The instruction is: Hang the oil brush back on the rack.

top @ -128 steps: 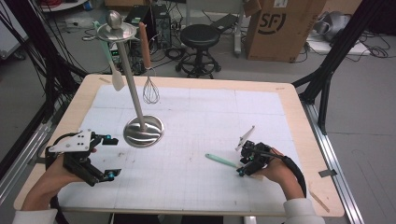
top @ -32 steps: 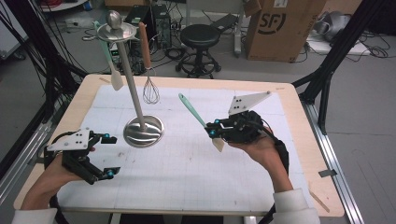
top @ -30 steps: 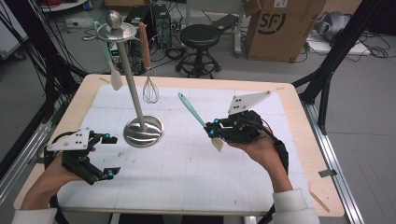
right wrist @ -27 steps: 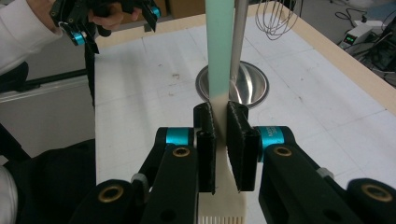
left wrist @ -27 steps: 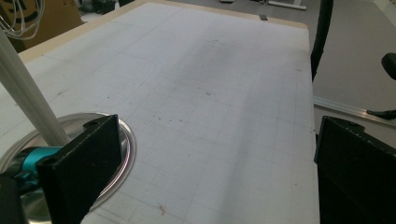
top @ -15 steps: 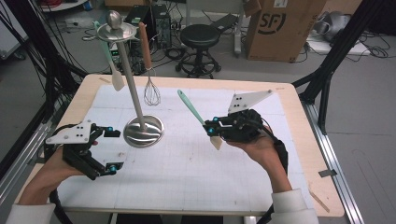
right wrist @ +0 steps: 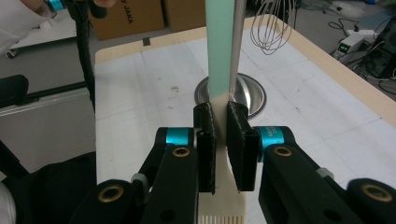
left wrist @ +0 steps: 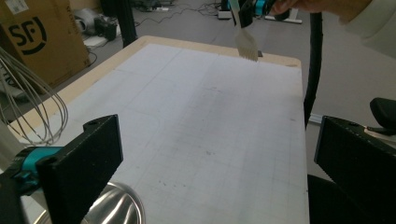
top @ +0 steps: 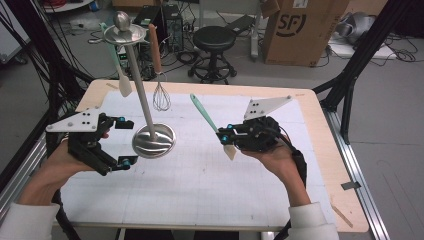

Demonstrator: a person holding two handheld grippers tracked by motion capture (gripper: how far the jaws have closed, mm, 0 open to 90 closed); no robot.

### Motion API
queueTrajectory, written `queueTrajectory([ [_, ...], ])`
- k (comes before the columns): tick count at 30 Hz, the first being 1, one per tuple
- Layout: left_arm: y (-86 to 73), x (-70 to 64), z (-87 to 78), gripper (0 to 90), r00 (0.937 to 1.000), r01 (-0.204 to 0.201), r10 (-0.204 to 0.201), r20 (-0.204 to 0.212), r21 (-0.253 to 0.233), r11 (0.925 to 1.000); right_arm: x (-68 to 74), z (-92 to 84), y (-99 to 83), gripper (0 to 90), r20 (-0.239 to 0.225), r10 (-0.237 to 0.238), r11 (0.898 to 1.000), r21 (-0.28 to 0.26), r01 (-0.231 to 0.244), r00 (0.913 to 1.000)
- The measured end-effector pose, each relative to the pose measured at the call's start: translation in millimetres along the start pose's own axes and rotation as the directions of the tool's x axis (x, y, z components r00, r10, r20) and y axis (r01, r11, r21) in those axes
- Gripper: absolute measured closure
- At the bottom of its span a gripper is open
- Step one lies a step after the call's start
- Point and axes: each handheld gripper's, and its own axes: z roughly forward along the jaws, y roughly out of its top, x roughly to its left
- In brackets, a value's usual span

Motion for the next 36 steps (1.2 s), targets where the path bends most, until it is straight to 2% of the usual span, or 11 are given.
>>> queueTrajectory([
  [5, 18.1, -3.4, 9.4, 1.7, 0.9998, -0.020, 0.020, 0.001, 0.012, 0.9997, 0.9, 5.1, 2.8, 81.9, -0.002, 0.009, 1.000, -0.003, -0.009, 1.0000],
  [10, 34.1, -4.8, 19.5, 1.7, 0.9997, -0.024, 0.024, 0.004, 0.012, 0.9996, 2.7, 10.8, 6.1, 81.9, -0.023, 0.011, 1.000, -0.017, -0.011, 0.9997],
  [15, 45.3, -6.0, 29.5, 1.7, 0.9997, -0.024, 0.024, 0.006, 0.009, 0.9997, 5.0, 17.4, 8.1, 81.9, -0.025, 0.006, 1.000, -0.012, -0.006, 0.9997],
  [18, 50.4, -6.9, 34.8, 1.7, 0.9994, -0.035, 0.035, 0.003, 0.018, 0.9992, 5.3, 19.1, 9.4, 81.9, -0.023, 0.006, 1.000, -0.021, -0.006, 0.9997],
  [23, 55.9, -5.7, 44.1, 1.7, 0.9999, -0.011, 0.011, -0.009, 0.004, 0.9999, 6.1, 22.0, 11.3, 81.8, -0.029, 0.007, 0.999, -0.033, -0.008, 0.9996],
  [32, 64.5, -5.9, 59.1, 3.8, 0.9999, -0.009, 0.009, -0.006, 0.006, 0.9999, 7.4, 25.5, 12.4, 81.8, -0.033, 0.019, 0.998, -0.051, -0.021, 0.9993],
  [36, 68.3, -6.3, 64.8, 3.8, 0.9999, -0.007, 0.007, -0.008, 0.008, 0.9999, 7.6, 27.8, 13.7, 81.9, -0.026, 0.007, 0.998, -0.060, -0.008, 0.9996],
])
